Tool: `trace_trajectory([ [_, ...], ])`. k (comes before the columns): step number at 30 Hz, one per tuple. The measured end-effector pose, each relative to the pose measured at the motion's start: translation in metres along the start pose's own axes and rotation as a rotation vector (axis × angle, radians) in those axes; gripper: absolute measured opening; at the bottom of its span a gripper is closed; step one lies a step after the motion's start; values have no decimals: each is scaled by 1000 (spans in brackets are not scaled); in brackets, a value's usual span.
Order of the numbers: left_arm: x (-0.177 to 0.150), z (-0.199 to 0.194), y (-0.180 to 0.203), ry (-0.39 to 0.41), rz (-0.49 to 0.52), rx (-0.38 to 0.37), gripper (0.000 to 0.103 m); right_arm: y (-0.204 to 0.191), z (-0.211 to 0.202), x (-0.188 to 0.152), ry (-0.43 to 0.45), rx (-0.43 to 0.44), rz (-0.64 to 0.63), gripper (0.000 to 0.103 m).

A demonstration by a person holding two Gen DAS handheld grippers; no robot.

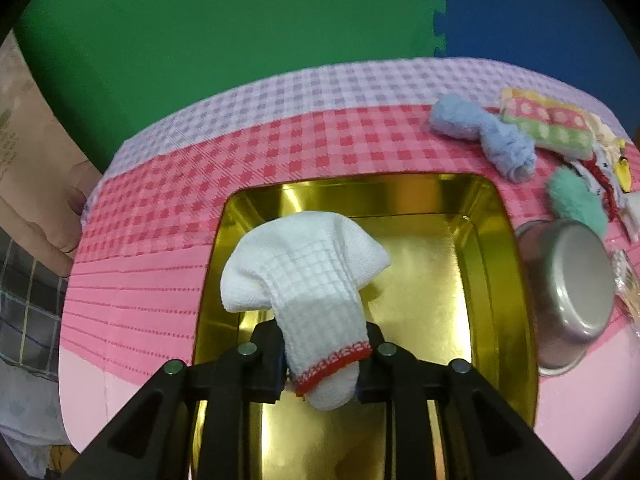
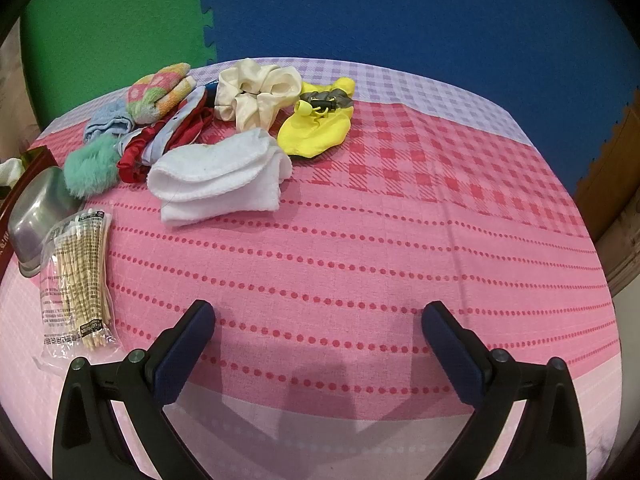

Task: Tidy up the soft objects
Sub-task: 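Carry the glove over the gold tin and open the left gripper, then grasp the bag of cotton swabs with the right gripper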

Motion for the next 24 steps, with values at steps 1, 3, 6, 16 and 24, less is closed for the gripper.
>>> trace_trajectory([
  [1,2,4,0,-13,-1,-6,27,0,0,0,0,0,0,103],
  [3,6,9,-1,-19,-4,1,29,0,0,0,0,0,0,103],
  [6,10,10,-5,-14,-21,51,39,-1,0,0,-1,-1,1,103],
  [16,6,-48,-28,144,-112,-28,57,-1,-1,1,-3,-4,2,103],
  [24,-67,-118,4,161,-152,-94,57,-2,-5,1,3,-8,4,103],
])
Point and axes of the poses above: each gripper's, at about its wrist camera, not at the fingertips, and z roughly the way its jaws point, y to its right, x to its top, the point moved 1 cm from there along z, roughly the way its jaws point, and after that the axes turned 1 degree about x, right-handed, at the moved point
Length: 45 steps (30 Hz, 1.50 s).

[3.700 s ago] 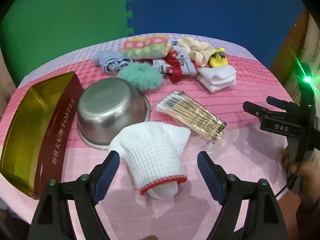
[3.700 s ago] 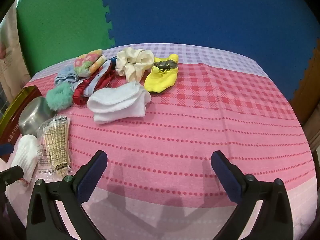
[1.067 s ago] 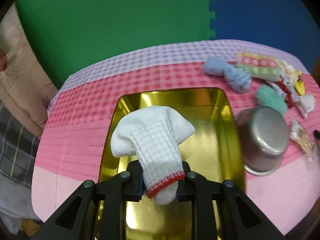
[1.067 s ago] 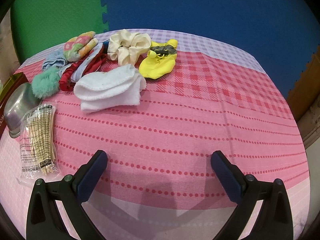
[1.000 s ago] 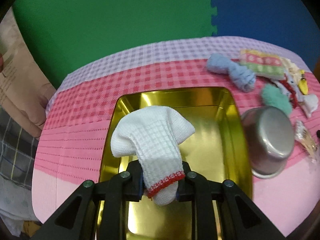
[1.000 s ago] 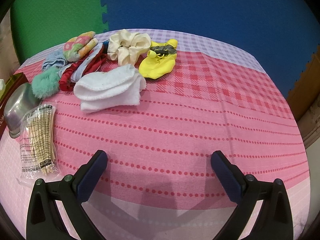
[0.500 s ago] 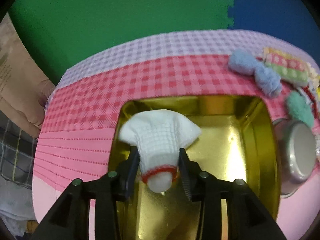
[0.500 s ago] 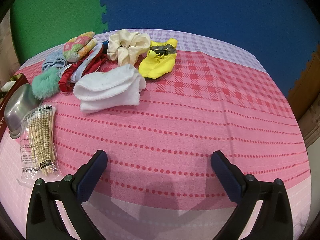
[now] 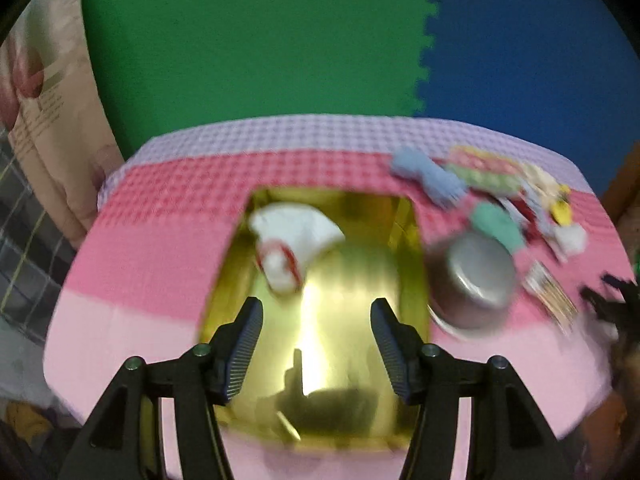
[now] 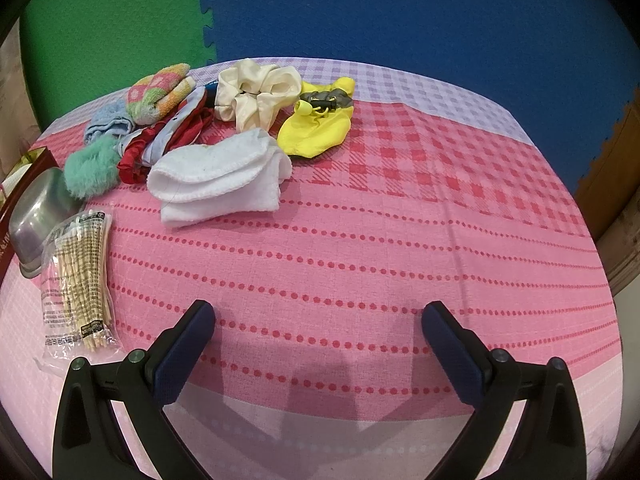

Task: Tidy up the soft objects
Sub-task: 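Grasp the bag of cotton swabs with the right gripper, then carry the swab bag into the tin and open the right gripper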

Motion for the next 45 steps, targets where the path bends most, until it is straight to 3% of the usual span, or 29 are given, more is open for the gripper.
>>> trace_trajectory([
  [2,-29,-17,13,-7,-1,-39,57,-7,-11,0,26,33,1,103],
  [6,-81,-35,29,-42,-29,-83,57,-43,-42,0,69,191,-45,103],
  [10,-119,-36,44,-98,-49,-79,57,-96,-48,10,35,269,-189,103],
  [12,-130,-37,48,-115,-34,-74,57,-121,-44,15,15,268,-264,103],
  [16,-145,-41,47,-129,-44,-86,57,-141,-17,22,-85,285,-316,100],
  [17,-146,-40,47,-130,-47,-87,57,-142,-12,22,-109,288,-316,96],
  [19,-146,-41,44,-126,-50,-81,57,-143,2,25,-166,275,-305,51],
  [20,-146,-40,44,-124,-52,-83,57,-142,0,27,-151,265,-298,46],
  [21,-146,-41,44,-123,-52,-88,57,-141,2,30,-166,255,-286,29],
  [22,-147,-41,43,-121,-51,-91,57,-140,1,31,-172,253,-279,26],
  [27,-144,-46,40,-98,-60,-85,57,-145,-27,26,-140,280,-288,23],
  [33,-136,-59,21,-50,-124,-50,57,-182,-76,57,-67,479,-219,23],
  [39,-133,-60,3,-40,-155,34,57,-263,-76,99,-107,688,-139,23],
  [45,-132,-59,-17,-37,-184,93,58,-327,-50,112,-155,681,-129,23],
])
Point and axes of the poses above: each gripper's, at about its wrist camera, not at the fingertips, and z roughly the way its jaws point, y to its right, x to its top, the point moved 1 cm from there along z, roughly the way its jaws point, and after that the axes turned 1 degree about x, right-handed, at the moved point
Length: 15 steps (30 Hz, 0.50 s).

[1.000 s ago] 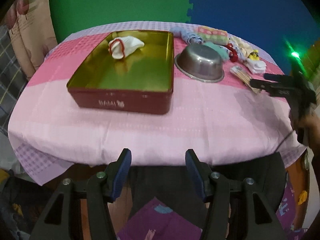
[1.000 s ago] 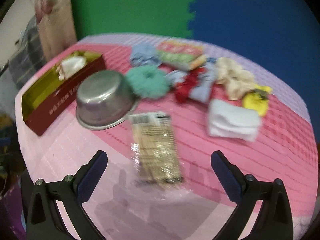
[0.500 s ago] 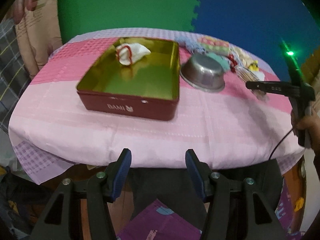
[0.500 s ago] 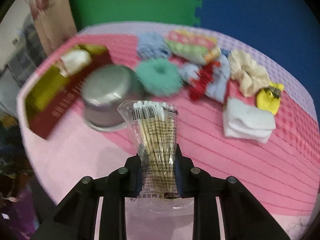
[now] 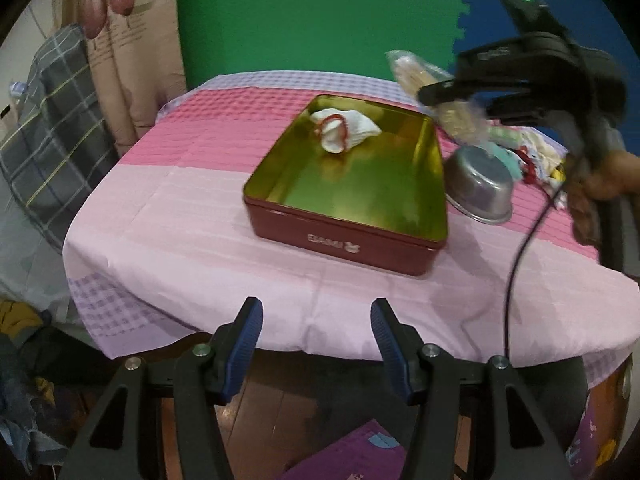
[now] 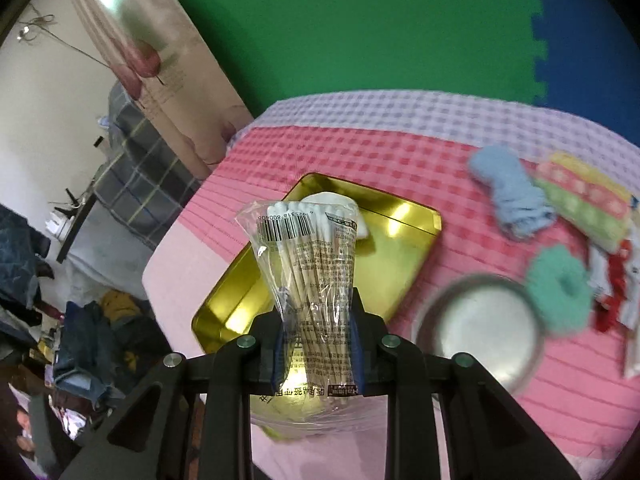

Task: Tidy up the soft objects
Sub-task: 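Carry the swab bag into the tin and open the right gripper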

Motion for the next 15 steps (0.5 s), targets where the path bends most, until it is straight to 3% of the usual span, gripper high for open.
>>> trace_trajectory([
  [7,2,8,-15,-13,-20,77,58,6,53,11,-22,-93,82,24],
  [10,3,10,-18,-19,-30,80,58,14,62,13,-22,-98,138,25],
  [15,2,13,-20,-32,-25,85,58,12,77,13,-33,-149,126,27],
])
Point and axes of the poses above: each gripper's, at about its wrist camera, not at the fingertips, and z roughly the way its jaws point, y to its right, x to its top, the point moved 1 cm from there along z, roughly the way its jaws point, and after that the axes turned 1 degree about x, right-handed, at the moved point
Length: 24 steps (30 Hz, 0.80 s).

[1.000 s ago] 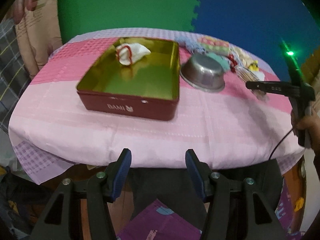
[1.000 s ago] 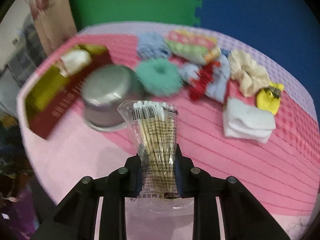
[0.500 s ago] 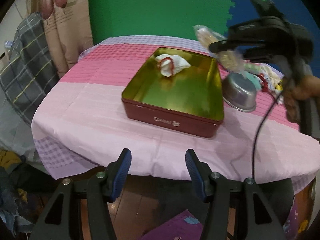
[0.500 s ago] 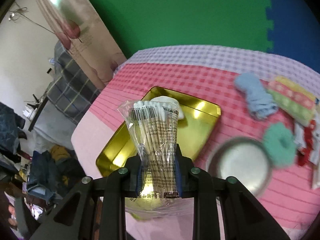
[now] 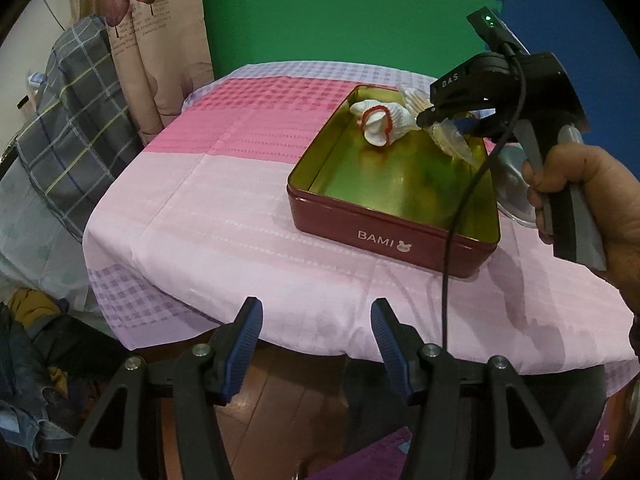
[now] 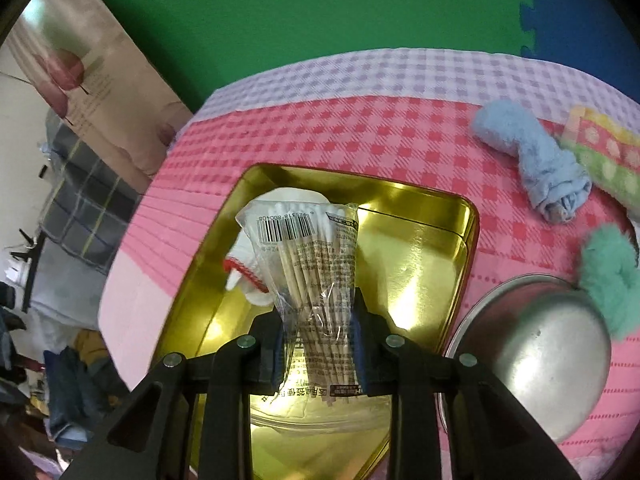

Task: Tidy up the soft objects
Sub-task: 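Carry the swab bag into the tin and open the right gripper, then grasp the blue towel with the left gripper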

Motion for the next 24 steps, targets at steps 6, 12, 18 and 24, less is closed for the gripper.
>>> trace_trajectory([
  [6,0,4,-1,-9,2,2,58,-7,-4,-1,47,-36,-57,47],
  [12,-1,6,2,-17,12,10,58,-10,-24,-1,117,-37,-88,58],
  [18,-2,7,4,-19,26,15,58,-2,-65,-19,239,81,-61,71],
  [24,-3,7,5,-31,31,10,58,14,-121,-61,371,112,-99,79],
])
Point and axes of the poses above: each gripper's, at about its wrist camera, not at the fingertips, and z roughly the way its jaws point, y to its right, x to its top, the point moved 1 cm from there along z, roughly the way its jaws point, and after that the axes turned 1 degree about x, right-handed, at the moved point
